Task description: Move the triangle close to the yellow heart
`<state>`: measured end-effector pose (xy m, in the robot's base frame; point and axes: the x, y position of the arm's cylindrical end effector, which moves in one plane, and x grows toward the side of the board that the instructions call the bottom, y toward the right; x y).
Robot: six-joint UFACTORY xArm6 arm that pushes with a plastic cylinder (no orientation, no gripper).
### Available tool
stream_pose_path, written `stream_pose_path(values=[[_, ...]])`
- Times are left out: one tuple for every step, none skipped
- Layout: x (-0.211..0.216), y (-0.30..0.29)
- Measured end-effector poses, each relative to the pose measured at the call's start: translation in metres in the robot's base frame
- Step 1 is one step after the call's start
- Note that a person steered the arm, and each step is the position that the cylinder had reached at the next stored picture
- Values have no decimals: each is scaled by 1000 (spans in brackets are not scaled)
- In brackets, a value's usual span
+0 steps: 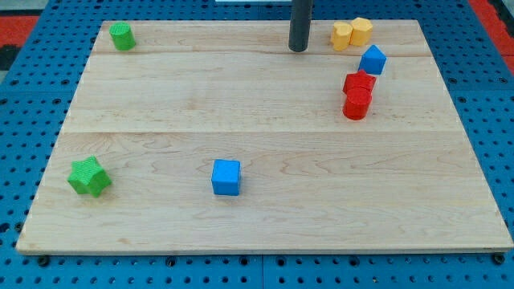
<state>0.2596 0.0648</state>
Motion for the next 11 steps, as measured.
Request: stream_pose_path(values=[[0,-3],[0,-7],[10,-3],[46,41],[69,87],[74,122],[72,152],[46,127],[42,53],[42,109],[13,131]])
